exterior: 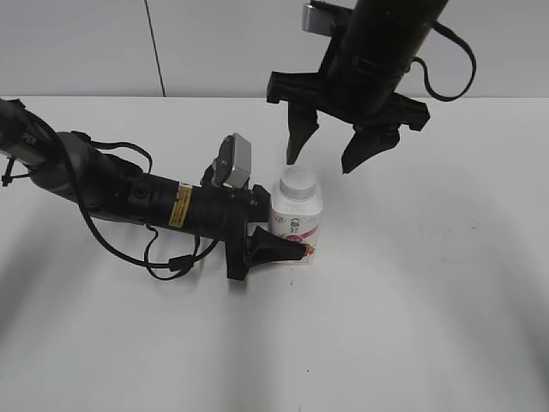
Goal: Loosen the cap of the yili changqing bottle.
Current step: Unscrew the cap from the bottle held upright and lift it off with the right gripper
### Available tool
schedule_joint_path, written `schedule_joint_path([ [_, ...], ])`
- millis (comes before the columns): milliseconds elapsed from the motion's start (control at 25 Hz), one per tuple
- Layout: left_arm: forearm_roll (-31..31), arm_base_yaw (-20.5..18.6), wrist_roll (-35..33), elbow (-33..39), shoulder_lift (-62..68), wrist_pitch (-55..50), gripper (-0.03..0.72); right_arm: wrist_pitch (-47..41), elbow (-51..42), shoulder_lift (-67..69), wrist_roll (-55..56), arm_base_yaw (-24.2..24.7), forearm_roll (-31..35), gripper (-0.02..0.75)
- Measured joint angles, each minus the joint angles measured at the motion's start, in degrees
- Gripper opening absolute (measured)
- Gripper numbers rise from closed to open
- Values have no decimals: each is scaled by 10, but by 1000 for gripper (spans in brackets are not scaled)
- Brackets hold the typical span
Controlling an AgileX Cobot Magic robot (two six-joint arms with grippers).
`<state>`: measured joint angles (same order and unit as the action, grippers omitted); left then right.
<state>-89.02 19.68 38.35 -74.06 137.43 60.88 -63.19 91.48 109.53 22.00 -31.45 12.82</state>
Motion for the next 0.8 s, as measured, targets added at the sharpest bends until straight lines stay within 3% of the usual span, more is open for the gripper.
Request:
schedule_joint_path([
  [800, 2, 0, 2, 0, 0, 1, 412, 48, 5, 49, 37, -31, -31, 533],
])
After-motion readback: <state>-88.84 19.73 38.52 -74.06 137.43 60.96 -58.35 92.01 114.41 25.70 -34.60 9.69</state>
